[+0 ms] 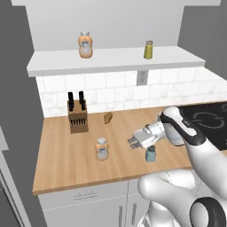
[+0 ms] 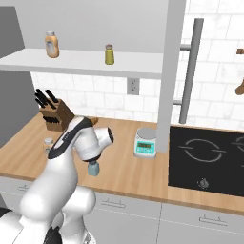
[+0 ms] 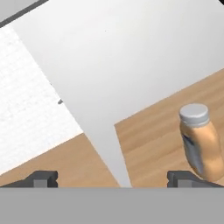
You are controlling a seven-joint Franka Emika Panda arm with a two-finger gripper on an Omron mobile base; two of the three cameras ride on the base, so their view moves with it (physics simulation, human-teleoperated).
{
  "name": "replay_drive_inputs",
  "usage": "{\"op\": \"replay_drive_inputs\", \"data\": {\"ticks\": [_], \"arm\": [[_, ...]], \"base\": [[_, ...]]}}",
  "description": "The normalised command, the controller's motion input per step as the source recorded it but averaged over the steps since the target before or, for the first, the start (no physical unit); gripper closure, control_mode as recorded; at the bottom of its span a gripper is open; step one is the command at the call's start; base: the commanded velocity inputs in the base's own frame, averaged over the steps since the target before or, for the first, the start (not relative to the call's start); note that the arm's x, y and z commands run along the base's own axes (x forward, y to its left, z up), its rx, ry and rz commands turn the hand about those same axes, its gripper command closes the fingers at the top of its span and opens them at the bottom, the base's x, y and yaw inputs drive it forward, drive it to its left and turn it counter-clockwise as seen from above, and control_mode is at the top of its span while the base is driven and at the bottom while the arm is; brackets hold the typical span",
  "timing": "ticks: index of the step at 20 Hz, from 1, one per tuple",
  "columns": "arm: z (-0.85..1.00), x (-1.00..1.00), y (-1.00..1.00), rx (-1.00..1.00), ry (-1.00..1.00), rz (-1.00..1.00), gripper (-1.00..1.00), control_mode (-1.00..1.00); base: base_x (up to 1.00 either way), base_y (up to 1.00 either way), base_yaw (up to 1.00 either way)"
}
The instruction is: Put the shaker and condiment bottle from the counter next to their counterparts in the cabinet.
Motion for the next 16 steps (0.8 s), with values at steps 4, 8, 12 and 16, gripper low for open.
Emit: {"op": "replay_drive_inputs", "data": {"ticks": [4, 8, 12, 16], "arm": [[0.04, 0.00, -0.02, 0.08, -0.10, 0.01, -1.00, -1.00], [0.11, -0.03, -0.01, 0.16, -0.42, 0.05, -1.00, -1.00], [0.00, -0.01, 0.05, 0.03, -0.12, 0.04, -1.00, -1.00], [0.00, 0.00, 0.08, 0.03, 0.00, 0.00, -1.00, -1.00]], "base": [[0.00, 0.00, 0.00], [0.00, 0.00, 0.00], [0.00, 0.00, 0.00], [0.00, 0.00, 0.00]]}}
